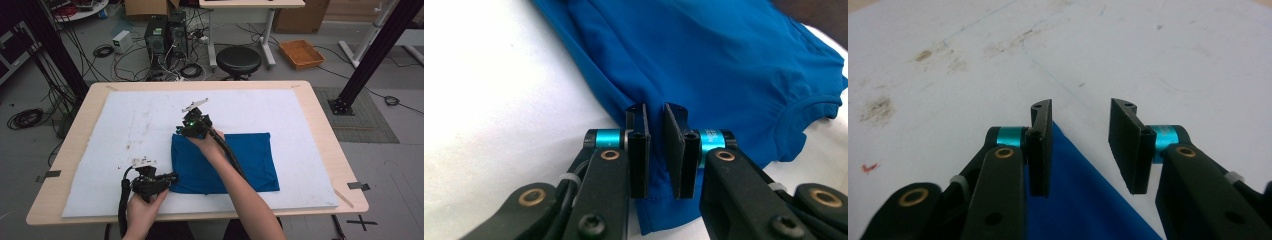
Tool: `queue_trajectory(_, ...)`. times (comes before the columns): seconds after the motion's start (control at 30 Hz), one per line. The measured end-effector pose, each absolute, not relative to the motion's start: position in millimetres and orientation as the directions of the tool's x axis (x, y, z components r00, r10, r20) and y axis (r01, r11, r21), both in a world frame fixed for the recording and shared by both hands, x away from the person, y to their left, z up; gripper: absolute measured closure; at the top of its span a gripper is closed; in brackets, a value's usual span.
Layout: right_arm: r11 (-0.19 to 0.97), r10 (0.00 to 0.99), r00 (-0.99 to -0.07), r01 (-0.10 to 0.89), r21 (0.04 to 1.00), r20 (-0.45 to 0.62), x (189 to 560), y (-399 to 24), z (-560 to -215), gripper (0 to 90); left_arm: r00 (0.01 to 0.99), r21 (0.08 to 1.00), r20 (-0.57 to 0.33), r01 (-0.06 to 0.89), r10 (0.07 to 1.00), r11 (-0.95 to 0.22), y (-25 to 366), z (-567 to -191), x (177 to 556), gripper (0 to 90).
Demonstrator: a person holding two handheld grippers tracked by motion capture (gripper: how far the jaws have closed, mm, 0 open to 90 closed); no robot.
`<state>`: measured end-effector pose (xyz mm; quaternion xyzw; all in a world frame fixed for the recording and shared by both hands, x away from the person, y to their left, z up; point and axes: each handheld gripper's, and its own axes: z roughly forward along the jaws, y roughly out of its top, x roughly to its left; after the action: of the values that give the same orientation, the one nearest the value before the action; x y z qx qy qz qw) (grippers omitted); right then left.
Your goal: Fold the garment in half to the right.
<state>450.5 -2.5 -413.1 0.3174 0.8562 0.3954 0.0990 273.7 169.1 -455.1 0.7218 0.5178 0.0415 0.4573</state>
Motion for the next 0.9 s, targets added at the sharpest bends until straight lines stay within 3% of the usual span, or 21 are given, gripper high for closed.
queue_trajectory(0.33, 0.525, 0.627, -0.775, 0.492, 0.695, 0.075, 458, 26, -435, 67.4, 0.466, 0.701, -0.412, 0.711, 0.783, -0.054, 170, -455, 275, 80.6)
queue_trajectory(0.67, 0.580, 0.587, -0.809, 0.445, 0.682, 0.029, 457, 36, -441, 87.0, 0.464, 0.704, -0.407, 0.709, 0.787, -0.054, 168, -455, 274, 80.6)
queue_trajectory(0.9, 0.556, 0.589, -0.807, 0.438, 0.706, 0.036, 458, 28, -431, 88.4, 0.471, 0.718, -0.389, 0.694, 0.791, -0.060, 167, -453, 272, 83.9)
